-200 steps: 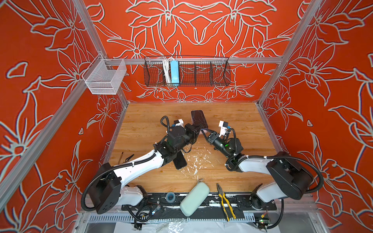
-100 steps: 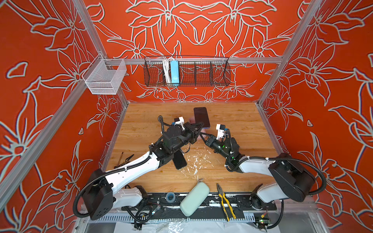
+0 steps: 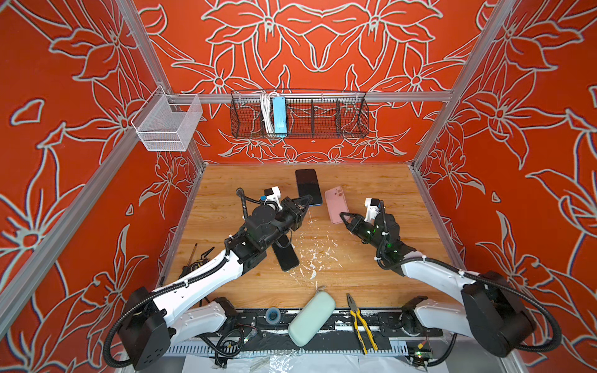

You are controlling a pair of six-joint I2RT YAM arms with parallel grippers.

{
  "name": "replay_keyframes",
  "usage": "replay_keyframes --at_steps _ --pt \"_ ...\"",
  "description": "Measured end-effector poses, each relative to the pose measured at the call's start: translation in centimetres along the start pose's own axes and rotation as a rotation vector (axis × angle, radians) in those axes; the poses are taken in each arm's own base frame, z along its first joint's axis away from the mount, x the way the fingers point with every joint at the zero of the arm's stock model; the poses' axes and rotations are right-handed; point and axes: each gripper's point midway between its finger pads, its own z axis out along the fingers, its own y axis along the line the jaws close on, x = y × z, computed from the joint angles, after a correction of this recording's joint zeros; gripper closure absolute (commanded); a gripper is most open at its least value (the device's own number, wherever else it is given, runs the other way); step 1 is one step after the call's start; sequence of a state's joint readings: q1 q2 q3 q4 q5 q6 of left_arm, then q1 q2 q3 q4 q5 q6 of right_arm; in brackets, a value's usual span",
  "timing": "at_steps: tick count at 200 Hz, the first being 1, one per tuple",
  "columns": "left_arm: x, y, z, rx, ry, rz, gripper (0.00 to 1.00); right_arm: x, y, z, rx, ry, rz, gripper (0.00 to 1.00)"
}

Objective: Take the phone out of the phone case
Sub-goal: 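Lower the pink case onto the table and open the right gripper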

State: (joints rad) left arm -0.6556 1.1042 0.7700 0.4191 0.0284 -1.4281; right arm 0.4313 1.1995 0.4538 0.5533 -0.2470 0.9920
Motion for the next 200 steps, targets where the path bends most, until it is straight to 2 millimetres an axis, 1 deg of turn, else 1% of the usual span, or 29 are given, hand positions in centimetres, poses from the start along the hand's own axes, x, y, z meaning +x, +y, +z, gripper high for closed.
replay_keyframes --at_steps 29,37,57,87,133,150,176,200 --pt "-1.3 1.3 -0.2 -0.025 -0.005 0.008 1.00 -0.8 -3.4 -2.0 0.104 0.013 0.010 0.99" --pt "-1.3 1.6 -0.2 -0.032 0.002 0.011 1.00 -1.1 -4.3 -2.6 0.137 0.013 0.012 0.99" --pt "-1.2 2.2 -0.2 -0.045 0.021 0.017 1.00 -1.5 -5.8 -3.8 0.190 0.018 0.011 0.99" --pt "-1.2 2.4 -0.1 -0.050 0.048 0.033 1.00 -1.3 -8.1 -5.4 0.265 0.040 0.016 0.99" --pt "-1.4 2.7 -0.1 -0.052 0.061 0.042 1.00 -0.8 -13.0 -7.9 0.398 0.053 0.072 0.99" --pt "-1.3 3.2 -0.2 -0.061 0.067 0.042 1.00 -0.9 -14.1 -8.6 0.432 0.053 0.079 0.98" --pt "-1.2 3.9 -0.2 -0.079 0.072 0.041 1.00 -1.3 -15.2 -9.2 0.462 0.051 0.078 0.96" --pt "-1.3 4.2 -0.2 -0.086 0.074 0.039 1.00 -1.3 -16.2 -9.6 0.491 0.056 0.076 0.89"
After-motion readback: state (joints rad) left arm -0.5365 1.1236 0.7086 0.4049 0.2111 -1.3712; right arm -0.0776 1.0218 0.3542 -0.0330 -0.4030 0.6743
